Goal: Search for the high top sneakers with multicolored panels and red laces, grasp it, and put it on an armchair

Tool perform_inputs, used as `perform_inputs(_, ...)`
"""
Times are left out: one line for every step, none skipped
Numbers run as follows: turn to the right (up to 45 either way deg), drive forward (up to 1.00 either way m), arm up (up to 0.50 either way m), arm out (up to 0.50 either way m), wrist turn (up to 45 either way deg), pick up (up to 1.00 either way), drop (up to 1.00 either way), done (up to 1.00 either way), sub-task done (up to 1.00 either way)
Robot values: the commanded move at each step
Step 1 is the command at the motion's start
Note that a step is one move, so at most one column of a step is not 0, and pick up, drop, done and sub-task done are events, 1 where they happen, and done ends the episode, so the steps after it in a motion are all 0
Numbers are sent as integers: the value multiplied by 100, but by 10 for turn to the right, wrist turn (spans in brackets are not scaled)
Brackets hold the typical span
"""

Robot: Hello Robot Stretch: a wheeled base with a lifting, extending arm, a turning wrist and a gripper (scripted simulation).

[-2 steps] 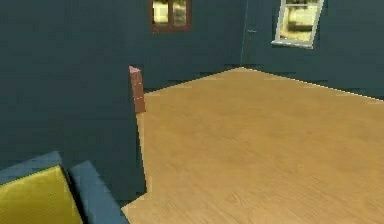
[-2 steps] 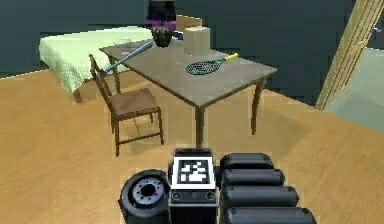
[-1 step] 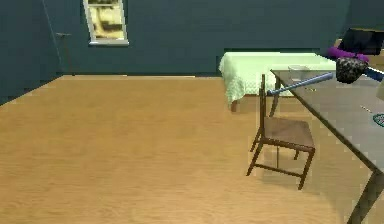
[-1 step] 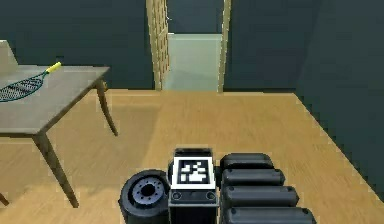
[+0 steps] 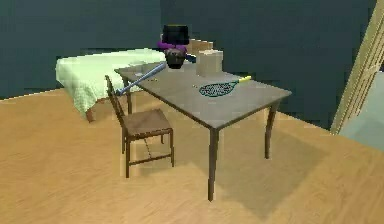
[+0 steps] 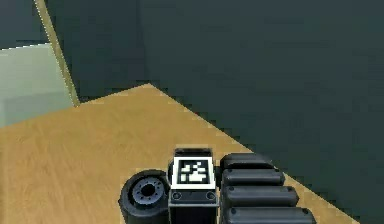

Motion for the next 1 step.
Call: perform_inputs(-450, 0, 0, 0, 0, 0, 0, 0, 0)
